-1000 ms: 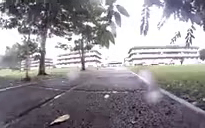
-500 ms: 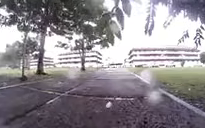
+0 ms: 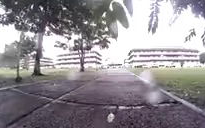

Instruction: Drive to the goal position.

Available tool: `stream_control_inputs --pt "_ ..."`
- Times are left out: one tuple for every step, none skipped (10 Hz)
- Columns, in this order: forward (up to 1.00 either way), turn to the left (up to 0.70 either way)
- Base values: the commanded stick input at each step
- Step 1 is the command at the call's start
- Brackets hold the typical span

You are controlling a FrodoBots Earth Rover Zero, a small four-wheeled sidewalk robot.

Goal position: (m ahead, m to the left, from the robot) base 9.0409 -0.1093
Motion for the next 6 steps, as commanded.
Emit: stream_control_inputs --pt "0.7 0.0" --pt "0.7 0.0" --pt "0.7 0.0" --pt "0.7 0.0" --pt "0.7 -0.23" --pt "0.7 -0.35"
